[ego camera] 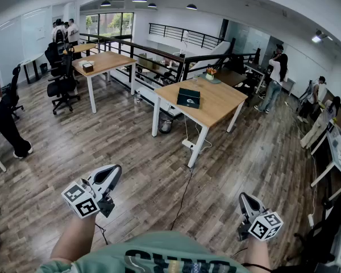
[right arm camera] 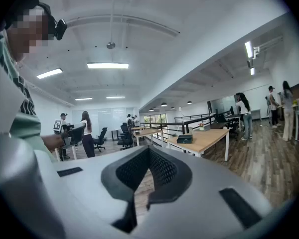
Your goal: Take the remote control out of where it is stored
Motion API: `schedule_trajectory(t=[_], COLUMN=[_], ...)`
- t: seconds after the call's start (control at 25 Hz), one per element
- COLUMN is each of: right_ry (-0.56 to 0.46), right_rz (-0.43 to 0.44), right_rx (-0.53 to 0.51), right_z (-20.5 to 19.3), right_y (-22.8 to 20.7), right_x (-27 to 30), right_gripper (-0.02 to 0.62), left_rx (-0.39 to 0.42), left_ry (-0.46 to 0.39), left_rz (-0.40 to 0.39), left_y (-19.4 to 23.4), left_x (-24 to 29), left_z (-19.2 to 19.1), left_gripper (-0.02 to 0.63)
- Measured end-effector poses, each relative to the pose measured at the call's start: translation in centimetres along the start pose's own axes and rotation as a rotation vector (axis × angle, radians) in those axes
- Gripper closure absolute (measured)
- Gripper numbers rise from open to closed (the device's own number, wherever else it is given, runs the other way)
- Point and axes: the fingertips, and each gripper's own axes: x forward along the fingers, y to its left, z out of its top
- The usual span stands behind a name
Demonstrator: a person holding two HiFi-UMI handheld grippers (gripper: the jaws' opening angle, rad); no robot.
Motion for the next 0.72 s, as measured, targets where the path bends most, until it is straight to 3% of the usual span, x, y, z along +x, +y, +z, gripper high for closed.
schedule_trajectory(t=[0.72], right_ry=[-0.006], right_rz=[0.018], right_rx=[0.047], right_z=[-1.9], right_y=[-3.4], right_x=[-1.9], right_gripper=[0.592], left_rx=[0.015], left_ry=[0.029], left_rz=[-0.004], left_y=[-3.7], left_x=[2.6], left_z=[-1.2], left_gripper=[0.601])
